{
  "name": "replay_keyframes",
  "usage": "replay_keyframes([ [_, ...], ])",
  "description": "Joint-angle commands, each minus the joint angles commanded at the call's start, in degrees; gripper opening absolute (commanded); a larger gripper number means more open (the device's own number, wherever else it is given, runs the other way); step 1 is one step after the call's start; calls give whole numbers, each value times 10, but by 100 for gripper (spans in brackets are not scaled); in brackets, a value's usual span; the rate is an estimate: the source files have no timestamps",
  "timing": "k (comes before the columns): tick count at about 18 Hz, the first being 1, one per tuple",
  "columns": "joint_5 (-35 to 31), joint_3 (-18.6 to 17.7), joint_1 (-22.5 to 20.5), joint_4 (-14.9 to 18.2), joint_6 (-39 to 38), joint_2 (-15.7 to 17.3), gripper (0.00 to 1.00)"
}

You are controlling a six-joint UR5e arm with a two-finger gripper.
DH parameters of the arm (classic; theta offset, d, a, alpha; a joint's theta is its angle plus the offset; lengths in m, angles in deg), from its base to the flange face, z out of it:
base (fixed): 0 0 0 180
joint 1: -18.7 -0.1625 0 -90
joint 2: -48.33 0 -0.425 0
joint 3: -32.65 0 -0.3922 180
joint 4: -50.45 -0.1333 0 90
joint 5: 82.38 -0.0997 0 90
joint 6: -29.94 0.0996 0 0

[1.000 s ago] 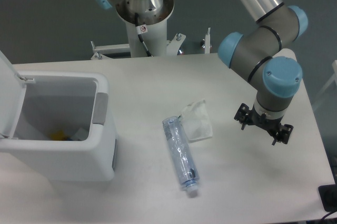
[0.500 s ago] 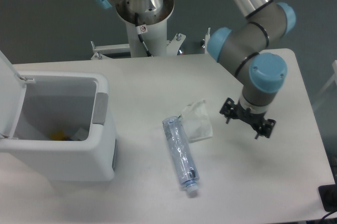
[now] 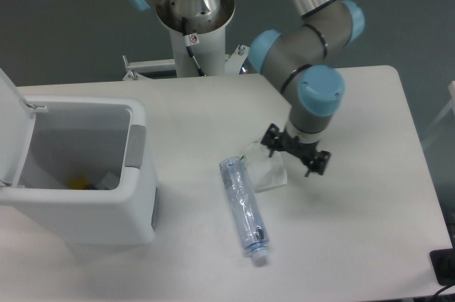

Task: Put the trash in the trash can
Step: 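Move the open gripper over the crumpled white tissue and lower it, then close the gripper on the white tissue and lift it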

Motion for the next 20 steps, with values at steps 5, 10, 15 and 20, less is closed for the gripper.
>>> replay_keyframes([
  [5, 3, -8, 1, 2, 1, 14, 100],
  [10, -6, -28, 8, -1, -3, -2, 39],
  [15, -2, -16, -3, 8, 0, 2, 0],
  [20, 1, -7, -12, 9, -4, 4, 0],
])
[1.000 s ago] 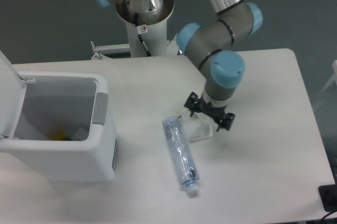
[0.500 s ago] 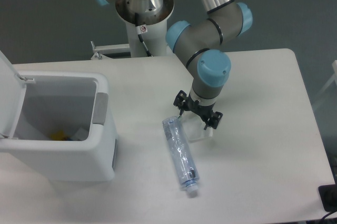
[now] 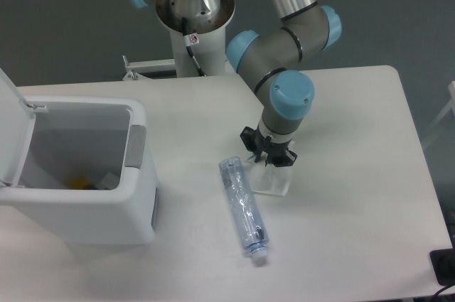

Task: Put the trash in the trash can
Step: 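Close the gripper on the white tissue and lift it, then carry the tissue over the white trash bin and release it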

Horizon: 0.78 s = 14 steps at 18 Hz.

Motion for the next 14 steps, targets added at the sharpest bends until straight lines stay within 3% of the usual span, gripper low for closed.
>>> replay_keyframes([
  [3, 11, 17, -3, 1, -32, 1, 0],
  [6, 60, 29, -36, 20, -36, 10, 0],
  [9, 153, 68, -77, 88, -45, 40, 0],
  [12, 156, 100, -69, 133, -75, 55, 0],
  [14, 183, 124, -51, 141, -135, 67, 0],
])
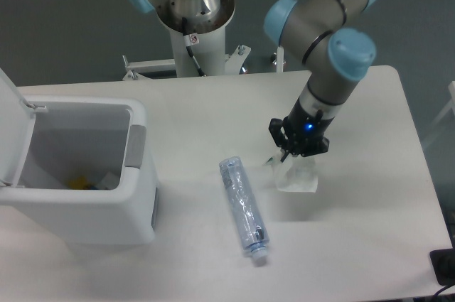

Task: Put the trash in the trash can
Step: 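Carry the tissue over the white trash bin and release it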

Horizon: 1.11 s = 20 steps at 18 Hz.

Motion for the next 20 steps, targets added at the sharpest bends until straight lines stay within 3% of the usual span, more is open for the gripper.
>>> replay_keyframes([
  [5, 61, 58, 49, 7, -140, 26, 0],
  [7, 95, 76, 67, 26, -194, 38, 0],
  [10, 127, 90, 75, 49, -210, 59, 0],
  [14, 187, 121, 88, 43, -285, 77, 0],
  [17, 190, 125, 127, 30, -295, 102, 0],
  [20, 187, 123, 178, 11, -295, 101, 2],
])
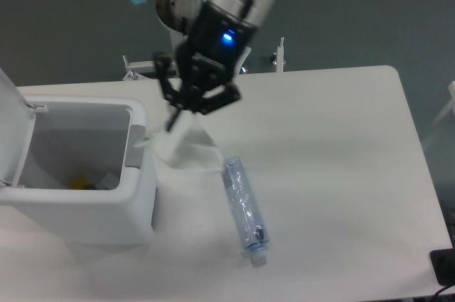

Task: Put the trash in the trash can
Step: 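Carry the tissue over the white trash bin and release it, then move the open gripper back over the clear plastic bottle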

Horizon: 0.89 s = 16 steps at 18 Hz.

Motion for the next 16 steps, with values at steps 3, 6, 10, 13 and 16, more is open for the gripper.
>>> replay_keyframes([
  [3, -5, -14, 42, -7, 3, -1, 30],
  [6, -14, -18, 56, -11, 12, -6, 60],
  [10, -14, -18, 59, -54, 14, -26, 85],
  [13, -14, -13, 55, -89, 14, -43, 97],
  [16, -14, -9, -1, -147, 7, -78, 100],
])
